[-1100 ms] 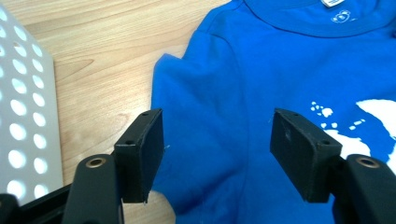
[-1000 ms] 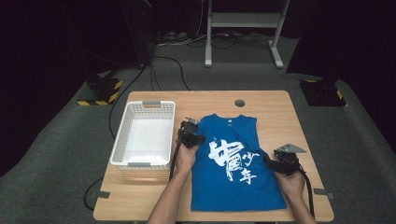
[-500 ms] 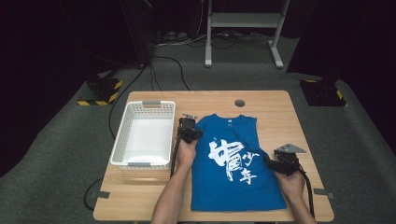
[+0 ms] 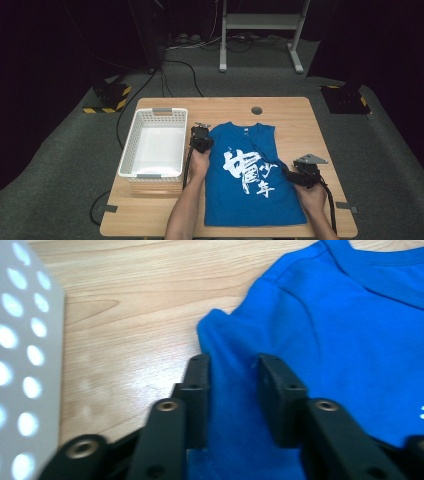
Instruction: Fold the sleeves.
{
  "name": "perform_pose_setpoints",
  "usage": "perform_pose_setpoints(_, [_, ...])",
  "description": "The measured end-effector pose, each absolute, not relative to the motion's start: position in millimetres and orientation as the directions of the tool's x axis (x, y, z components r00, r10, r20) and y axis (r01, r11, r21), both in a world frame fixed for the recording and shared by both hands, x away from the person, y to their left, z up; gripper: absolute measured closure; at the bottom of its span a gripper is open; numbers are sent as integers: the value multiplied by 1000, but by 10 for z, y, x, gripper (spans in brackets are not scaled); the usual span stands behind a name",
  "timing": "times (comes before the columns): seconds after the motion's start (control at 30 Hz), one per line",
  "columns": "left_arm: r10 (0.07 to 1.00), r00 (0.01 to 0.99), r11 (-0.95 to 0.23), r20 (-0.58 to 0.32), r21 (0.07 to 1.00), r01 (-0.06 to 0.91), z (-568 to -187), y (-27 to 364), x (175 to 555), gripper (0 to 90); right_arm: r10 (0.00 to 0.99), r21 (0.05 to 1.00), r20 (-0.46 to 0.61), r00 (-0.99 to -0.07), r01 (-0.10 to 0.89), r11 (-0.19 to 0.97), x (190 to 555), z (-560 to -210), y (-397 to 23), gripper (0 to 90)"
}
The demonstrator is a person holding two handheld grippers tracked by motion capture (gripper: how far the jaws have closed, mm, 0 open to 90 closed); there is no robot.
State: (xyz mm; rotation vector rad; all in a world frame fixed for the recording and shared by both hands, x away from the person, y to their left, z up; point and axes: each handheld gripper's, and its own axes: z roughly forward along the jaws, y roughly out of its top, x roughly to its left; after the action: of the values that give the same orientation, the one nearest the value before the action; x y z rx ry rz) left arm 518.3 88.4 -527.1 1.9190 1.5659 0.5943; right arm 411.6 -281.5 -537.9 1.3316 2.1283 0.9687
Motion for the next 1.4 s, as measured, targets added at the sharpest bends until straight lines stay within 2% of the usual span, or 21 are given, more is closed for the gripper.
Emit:
perform_pose_setpoints(0.13, [973,228,-142,-37,682,718,-5267,864,5190,829,900,756,-5,-435,587,288,4117,-5379,-2817,419])
perform_pose_setpoints(0.23, [971,240,-171,-2,694,699,-5281,830,5165,856,901,756,-4,-435,588,287,4117,-5379,-2817,419])
perform_pose_setpoints(0.43, [970,238,-140,-43,701,700,-5225,862,5166,859,900,757,-7,-435,587,289,4116,-5379,-2815,418])
perform_pose_setpoints(0.67, [963,264,-147,-49,724,673,-5113,821,5140,856,900,757,-10,-435,585,291,4116,-5379,-2815,417])
perform_pose_setpoints(1.07, [922,381,-201,-65,762,615,-4884,638,5057,856,901,757,-9,-433,587,289,4115,-5379,-2813,414])
perform_pose_setpoints(1.4, [893,445,-241,-72,758,606,-4908,431,5023,853,902,756,-6,-432,588,287,4117,-5379,-2816,413])
